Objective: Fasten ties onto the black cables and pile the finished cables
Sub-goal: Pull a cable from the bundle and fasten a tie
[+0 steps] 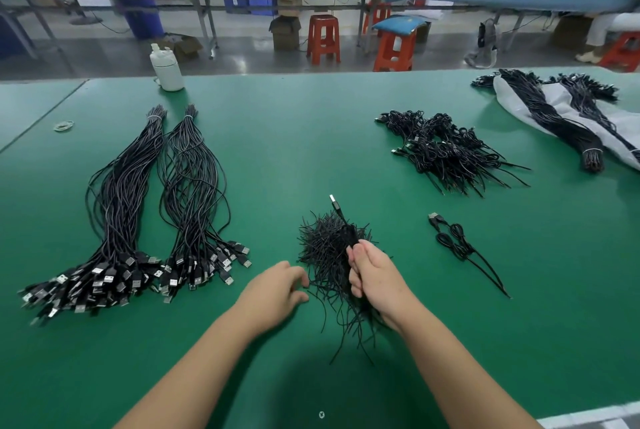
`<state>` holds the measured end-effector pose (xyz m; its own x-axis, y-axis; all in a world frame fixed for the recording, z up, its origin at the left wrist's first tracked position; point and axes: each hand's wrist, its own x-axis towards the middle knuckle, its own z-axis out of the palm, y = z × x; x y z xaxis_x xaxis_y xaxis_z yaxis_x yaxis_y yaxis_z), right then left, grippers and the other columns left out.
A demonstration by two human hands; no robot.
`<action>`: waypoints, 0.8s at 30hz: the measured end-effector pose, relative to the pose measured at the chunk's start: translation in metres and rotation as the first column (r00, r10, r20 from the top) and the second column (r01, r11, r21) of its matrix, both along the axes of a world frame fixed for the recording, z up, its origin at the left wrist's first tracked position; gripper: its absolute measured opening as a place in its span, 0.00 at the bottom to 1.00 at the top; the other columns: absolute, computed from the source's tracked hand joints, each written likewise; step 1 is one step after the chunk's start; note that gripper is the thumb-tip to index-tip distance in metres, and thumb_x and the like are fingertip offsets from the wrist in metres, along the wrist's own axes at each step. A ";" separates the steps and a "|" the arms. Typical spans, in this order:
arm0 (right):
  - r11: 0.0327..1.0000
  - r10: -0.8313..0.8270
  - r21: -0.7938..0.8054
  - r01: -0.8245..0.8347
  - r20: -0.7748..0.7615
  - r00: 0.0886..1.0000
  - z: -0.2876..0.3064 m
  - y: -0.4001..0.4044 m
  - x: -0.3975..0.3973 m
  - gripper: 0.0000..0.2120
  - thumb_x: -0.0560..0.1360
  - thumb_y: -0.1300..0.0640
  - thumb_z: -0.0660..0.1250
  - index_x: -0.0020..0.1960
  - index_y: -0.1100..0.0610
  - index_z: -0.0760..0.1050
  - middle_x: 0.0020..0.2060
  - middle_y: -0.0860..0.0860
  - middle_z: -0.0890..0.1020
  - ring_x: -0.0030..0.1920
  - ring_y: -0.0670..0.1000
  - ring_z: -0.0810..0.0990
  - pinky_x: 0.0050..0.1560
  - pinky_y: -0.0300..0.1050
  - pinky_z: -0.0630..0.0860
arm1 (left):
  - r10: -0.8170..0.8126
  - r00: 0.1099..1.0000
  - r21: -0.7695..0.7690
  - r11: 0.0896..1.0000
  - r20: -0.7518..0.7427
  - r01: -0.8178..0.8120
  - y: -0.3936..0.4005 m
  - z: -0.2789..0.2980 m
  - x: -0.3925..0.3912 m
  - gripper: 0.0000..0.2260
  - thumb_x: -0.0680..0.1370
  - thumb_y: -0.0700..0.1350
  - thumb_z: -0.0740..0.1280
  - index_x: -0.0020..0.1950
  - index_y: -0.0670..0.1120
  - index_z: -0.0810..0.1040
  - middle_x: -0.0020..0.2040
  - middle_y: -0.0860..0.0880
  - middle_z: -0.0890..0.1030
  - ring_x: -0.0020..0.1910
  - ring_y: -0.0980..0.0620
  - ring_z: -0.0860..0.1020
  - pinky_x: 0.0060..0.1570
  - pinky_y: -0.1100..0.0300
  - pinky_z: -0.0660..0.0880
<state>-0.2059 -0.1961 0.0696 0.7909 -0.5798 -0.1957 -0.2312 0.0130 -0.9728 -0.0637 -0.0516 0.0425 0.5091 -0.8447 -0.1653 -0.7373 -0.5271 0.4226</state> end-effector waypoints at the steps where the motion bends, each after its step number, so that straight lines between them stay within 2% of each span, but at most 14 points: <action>1: 1.000 0.006 -0.013 -0.006 -0.014 1.000 -0.001 0.001 0.000 0.15 0.85 0.51 0.52 0.44 0.57 0.66 0.28 0.46 0.65 0.28 0.46 0.63 0.29 0.41 0.64 | -0.005 1.000 0.008 1.000 0.018 0.004 0.000 -0.007 -0.003 0.08 0.78 0.55 0.68 0.56 0.56 0.77 0.49 0.57 0.73 0.47 0.56 0.75 0.50 0.58 0.75; 4: 0.998 0.033 -0.046 -0.035 -0.046 0.998 -0.005 0.007 -0.001 0.16 0.86 0.51 0.51 0.43 0.57 0.66 0.27 0.47 0.64 0.28 0.47 0.62 0.31 0.44 0.63 | 0.014 0.999 -0.025 1.000 0.046 -0.013 -0.002 -0.021 -0.007 0.09 0.79 0.55 0.66 0.58 0.57 0.75 0.48 0.58 0.71 0.45 0.55 0.75 0.45 0.59 0.72; 8: 0.995 0.046 -0.086 -0.053 -0.077 0.996 -0.008 0.013 -0.001 0.15 0.86 0.52 0.50 0.42 0.55 0.65 0.27 0.48 0.63 0.28 0.49 0.61 0.34 0.50 0.62 | 0.027 0.999 -0.040 0.999 0.047 -0.025 -0.004 -0.026 -0.009 0.05 0.80 0.55 0.65 0.53 0.58 0.74 0.45 0.57 0.71 0.44 0.54 0.75 0.45 0.56 0.74; 13: 0.980 0.060 -0.178 -0.085 -0.139 0.989 -0.010 0.013 -0.003 0.15 0.85 0.52 0.51 0.41 0.53 0.66 0.29 0.49 0.65 0.33 0.52 0.63 0.36 0.51 0.64 | 0.026 0.999 -0.033 0.999 0.019 -0.025 -0.006 -0.025 -0.009 0.05 0.79 0.55 0.66 0.53 0.58 0.74 0.45 0.56 0.69 0.44 0.53 0.74 0.44 0.56 0.72; 16: 0.974 0.082 -0.197 -0.113 -0.160 0.984 -0.010 0.014 -0.004 0.15 0.85 0.52 0.51 0.41 0.52 0.66 0.30 0.50 0.66 0.33 0.51 0.63 0.36 0.50 0.65 | 0.008 1.000 -0.024 1.000 0.019 -0.008 -0.007 -0.022 -0.012 0.03 0.80 0.55 0.65 0.49 0.57 0.75 0.44 0.56 0.69 0.43 0.53 0.74 0.42 0.57 0.70; 20: 0.967 0.091 -0.220 -0.129 -0.173 0.981 -0.011 0.013 -0.005 0.15 0.85 0.51 0.51 0.41 0.53 0.65 0.31 0.51 0.67 0.33 0.51 0.64 0.36 0.50 0.65 | -0.076 0.988 0.099 0.993 0.134 0.063 -0.004 -0.020 -0.015 0.03 0.82 0.48 0.61 0.50 0.51 0.71 0.49 0.52 0.68 0.41 0.50 0.74 0.42 0.54 0.73; 22: 0.964 0.087 -0.235 -0.125 -0.168 0.982 -0.011 0.011 -0.007 0.15 0.85 0.50 0.51 0.41 0.53 0.65 0.32 0.52 0.67 0.33 0.52 0.64 0.36 0.51 0.66 | -0.122 0.976 0.171 0.981 0.181 0.090 0.002 -0.018 -0.013 0.01 0.81 0.43 0.60 0.51 0.49 0.69 0.49 0.51 0.67 0.39 0.49 0.72 0.38 0.53 0.71; 24: 0.959 0.078 -0.258 -0.120 -0.165 0.983 -0.011 0.008 -0.007 0.16 0.85 0.49 0.51 0.42 0.54 0.67 0.32 0.50 0.70 0.32 0.50 0.67 0.36 0.48 0.69 | -0.120 0.971 0.205 0.976 0.209 0.076 0.011 -0.013 -0.006 0.04 0.80 0.40 0.59 0.50 0.49 0.67 0.47 0.50 0.65 0.37 0.49 0.70 0.36 0.54 0.68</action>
<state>-0.2129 -0.1879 0.0588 0.8200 -0.5474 -0.1675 -0.3635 -0.2719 -0.8910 -0.0701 -0.0406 0.0293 0.4673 -0.8548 -0.2254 -0.8523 -0.5034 0.1421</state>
